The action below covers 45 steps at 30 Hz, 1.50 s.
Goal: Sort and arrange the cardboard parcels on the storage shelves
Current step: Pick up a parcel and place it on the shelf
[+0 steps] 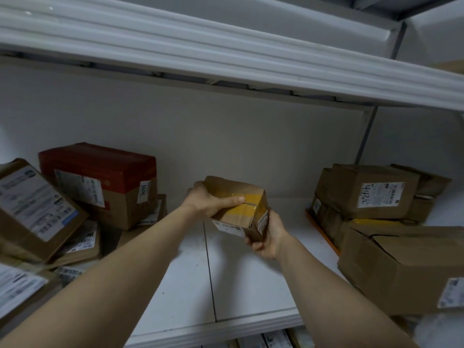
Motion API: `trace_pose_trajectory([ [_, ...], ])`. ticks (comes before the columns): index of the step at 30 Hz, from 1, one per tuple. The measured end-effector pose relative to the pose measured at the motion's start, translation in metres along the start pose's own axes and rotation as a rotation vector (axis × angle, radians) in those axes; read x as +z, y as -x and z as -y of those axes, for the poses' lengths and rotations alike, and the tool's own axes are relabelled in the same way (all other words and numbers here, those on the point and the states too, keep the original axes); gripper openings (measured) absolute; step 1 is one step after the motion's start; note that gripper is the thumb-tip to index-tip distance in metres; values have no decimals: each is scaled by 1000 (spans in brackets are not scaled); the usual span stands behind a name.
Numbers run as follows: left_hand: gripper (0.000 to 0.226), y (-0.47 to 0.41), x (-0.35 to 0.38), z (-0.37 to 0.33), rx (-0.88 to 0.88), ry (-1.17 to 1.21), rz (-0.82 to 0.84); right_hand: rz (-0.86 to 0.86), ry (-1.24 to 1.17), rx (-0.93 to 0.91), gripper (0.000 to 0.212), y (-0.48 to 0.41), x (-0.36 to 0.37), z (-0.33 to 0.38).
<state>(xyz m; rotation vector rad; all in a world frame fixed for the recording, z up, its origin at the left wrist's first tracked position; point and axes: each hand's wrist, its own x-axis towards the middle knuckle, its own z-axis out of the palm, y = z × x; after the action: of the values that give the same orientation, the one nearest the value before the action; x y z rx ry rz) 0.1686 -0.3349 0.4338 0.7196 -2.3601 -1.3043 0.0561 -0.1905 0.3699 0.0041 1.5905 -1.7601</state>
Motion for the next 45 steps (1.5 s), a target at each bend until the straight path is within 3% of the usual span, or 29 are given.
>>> trace_pose_trajectory([
  [9,65,7,-9,3,29,212,-45,22,-48,-3,65,-1,-5,3],
  [21,48,4,-14,13,5,367,-109,35,-37,-3,61,1,-2,5],
  [25,40,1,-10,13,49,269,-156,44,-12,15,59,4,1,9],
  [27,46,-1,-10,9,139,180,-133,54,-16,32,60,6,3,12],
  [29,67,-6,-14,6,207,34,-32,59,-28,44,60,8,3,15],
  [32,95,-6,-21,6,296,-446,145,84,26,60,62,9,0,19],
  [35,118,-5,-20,6,347,-656,225,134,99,86,64,13,-1,23],
  [37,119,-9,-17,8,311,-619,226,151,100,58,63,15,-3,23],
  [41,103,-6,-14,12,117,-174,269,160,-27,-65,78,18,-2,20],
  [45,101,-1,-7,19,-53,74,326,258,-57,-187,88,26,-1,13],
])
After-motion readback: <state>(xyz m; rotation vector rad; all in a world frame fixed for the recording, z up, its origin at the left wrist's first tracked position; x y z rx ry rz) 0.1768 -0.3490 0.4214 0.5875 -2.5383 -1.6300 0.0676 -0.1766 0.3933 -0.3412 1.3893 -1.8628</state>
